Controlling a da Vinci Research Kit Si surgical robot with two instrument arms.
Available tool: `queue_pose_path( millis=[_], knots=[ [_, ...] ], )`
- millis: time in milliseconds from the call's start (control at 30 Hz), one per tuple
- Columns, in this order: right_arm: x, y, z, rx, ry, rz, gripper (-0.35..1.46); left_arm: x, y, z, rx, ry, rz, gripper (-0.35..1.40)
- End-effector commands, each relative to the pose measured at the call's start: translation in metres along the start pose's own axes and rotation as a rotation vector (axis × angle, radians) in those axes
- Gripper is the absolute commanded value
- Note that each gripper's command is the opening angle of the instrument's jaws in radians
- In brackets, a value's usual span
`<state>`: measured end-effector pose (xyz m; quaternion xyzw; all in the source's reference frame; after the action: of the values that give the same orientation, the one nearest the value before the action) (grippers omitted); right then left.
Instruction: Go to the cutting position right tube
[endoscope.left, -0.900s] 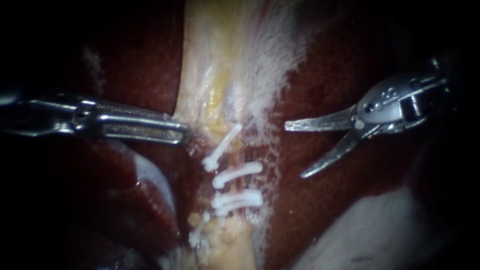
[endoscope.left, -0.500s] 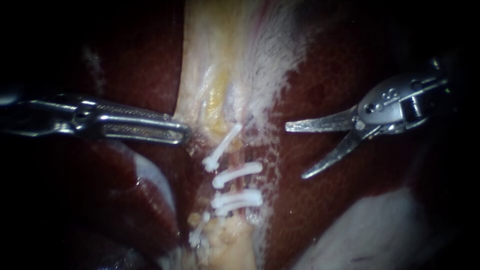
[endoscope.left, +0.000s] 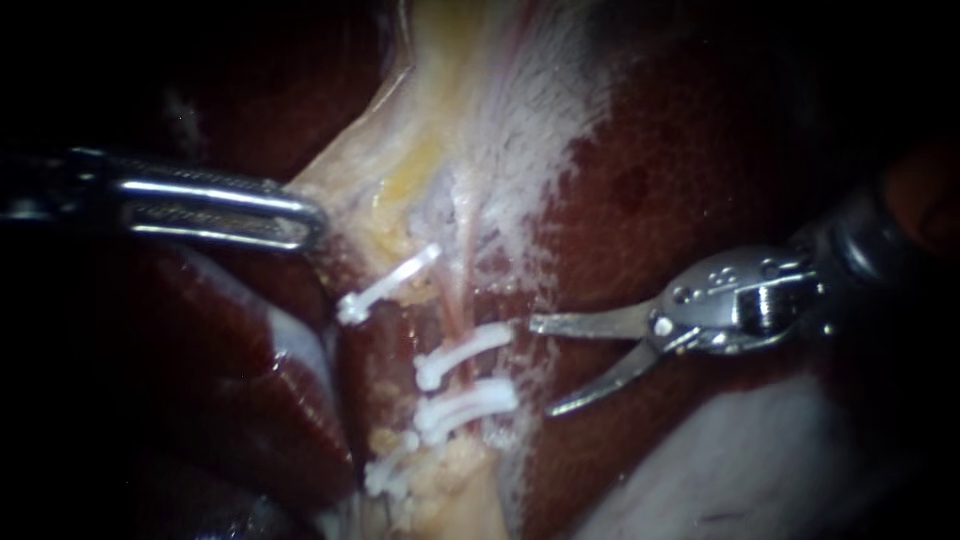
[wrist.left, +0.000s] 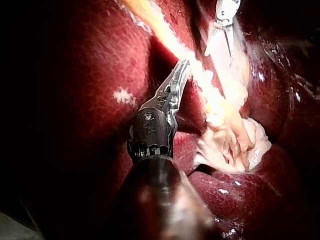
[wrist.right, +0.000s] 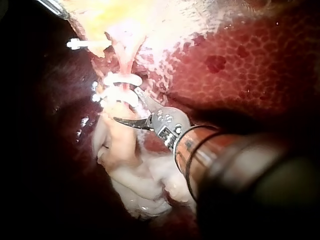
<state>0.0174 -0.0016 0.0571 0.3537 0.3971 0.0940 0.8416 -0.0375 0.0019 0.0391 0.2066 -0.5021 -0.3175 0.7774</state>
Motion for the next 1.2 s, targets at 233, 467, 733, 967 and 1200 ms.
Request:
queue_pose_path(
  millis=[233, 467, 733, 967, 1200],
  knots=[
    [-0.0004, 0.0004, 0.002, 0.025, -0.02, 0.032, 0.71, -0.0014, -0.0021, -0.0008, -0.005, -0.016, 0.01, -0.35],
    [-0.0003, 0.0009, 0.0031, 0.046, -0.035, 0.067, 0.49, -0.0013, -0.002, -0.0008, -0.005, -0.016, 0.011, -0.35],
    [0.0005, 0.0013, 0.0043, 0.046, -0.041, 0.094, 0.31, -0.0013, -0.002, -0.0008, -0.005, -0.016, 0.011, -0.35],
    [0.0012, 0.0016, 0.005, 0.051, -0.038, 0.097, 0.22, -0.0012, -0.002, -0.0006, -0.006, -0.016, 0.011, -0.35],
    [0.0018, 0.0019, 0.0057, 0.05, -0.034, 0.1, 0.22, -0.0012, -0.0021, -0.0005, -0.007, -0.016, 0.012, -0.35]
  ],
)
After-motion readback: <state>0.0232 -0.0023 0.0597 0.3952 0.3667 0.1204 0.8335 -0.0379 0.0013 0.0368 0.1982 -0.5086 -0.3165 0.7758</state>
